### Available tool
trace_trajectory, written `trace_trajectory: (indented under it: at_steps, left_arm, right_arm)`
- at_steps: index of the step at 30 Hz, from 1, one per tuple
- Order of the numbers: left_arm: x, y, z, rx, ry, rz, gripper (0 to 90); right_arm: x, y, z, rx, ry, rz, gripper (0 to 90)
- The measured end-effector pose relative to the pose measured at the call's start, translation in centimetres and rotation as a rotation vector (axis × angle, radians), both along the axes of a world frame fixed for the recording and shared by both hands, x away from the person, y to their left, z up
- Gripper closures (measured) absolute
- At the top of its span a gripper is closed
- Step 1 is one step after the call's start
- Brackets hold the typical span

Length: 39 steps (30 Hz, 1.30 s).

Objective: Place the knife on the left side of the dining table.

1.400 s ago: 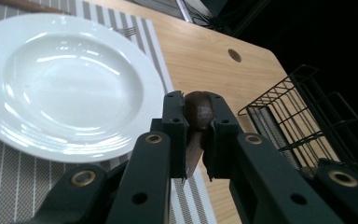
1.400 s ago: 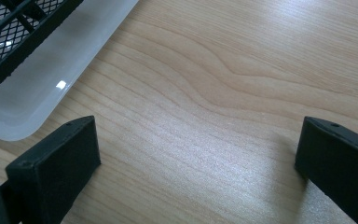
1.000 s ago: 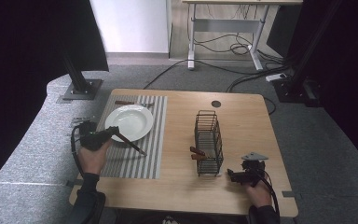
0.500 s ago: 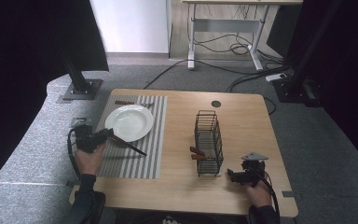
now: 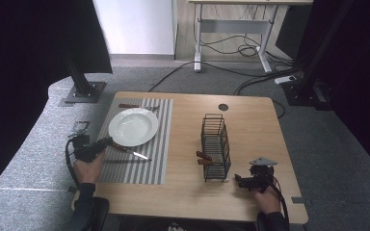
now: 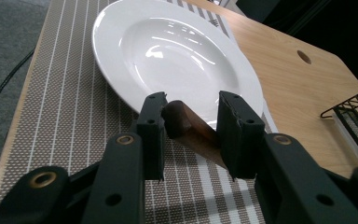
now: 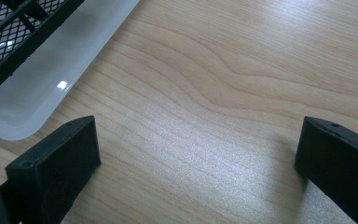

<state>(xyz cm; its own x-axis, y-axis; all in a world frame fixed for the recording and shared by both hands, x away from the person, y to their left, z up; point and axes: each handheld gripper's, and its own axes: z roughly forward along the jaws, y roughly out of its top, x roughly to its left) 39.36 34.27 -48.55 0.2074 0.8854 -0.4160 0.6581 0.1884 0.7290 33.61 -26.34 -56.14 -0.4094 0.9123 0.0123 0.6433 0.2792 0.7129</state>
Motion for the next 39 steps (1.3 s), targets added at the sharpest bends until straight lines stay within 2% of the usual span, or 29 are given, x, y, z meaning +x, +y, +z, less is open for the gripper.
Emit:
trace_trajectory:
  at_steps: [9, 11, 14, 23, 31, 37, 39]
  left_arm:
    - [-0.1, 1.2, -1.9, -0.043, 0.018, 0.002, 59.2]
    - [0.0, 1.4, -2.4, -0.031, 0.032, 0.001, 57.6]
    - [0.1, 1.9, -3.2, -0.059, 0.042, 0.002, 57.3]
    - [0.2, 2.5, -4.6, -0.083, 0.048, 0.003, 56.0]
    - [0.4, 2.4, -5.4, -0.031, 0.052, 0.012, 53.9]
    - [0.4, 2.4, -5.9, 0.004, 0.07, 0.014, 52.4]
    - [0.4, 2.2, -5.8, 0.036, 0.067, 0.011, 52.0]
  right_arm:
    - [0.0, 0.0, 0.0, 0.0, 0.0, 0.0, 0.0]
    - [0.0, 0.0, 0.0, 0.0, 0.0, 0.0, 0.0]
    - [0.0, 0.0, 0.0, 0.0, 0.0, 0.0, 0.0]
    - [0.0, 0.0, 0.0, 0.0, 0.0, 0.0, 0.0]
    - [0.0, 0.0, 0.0, 0.0, 0.0, 0.0, 0.0]
    - [0.0, 0.0, 0.0, 0.0, 0.0, 0.0, 0.0]
    - [0.0, 0.0, 0.0, 0.0, 0.0, 0.0, 0.0]
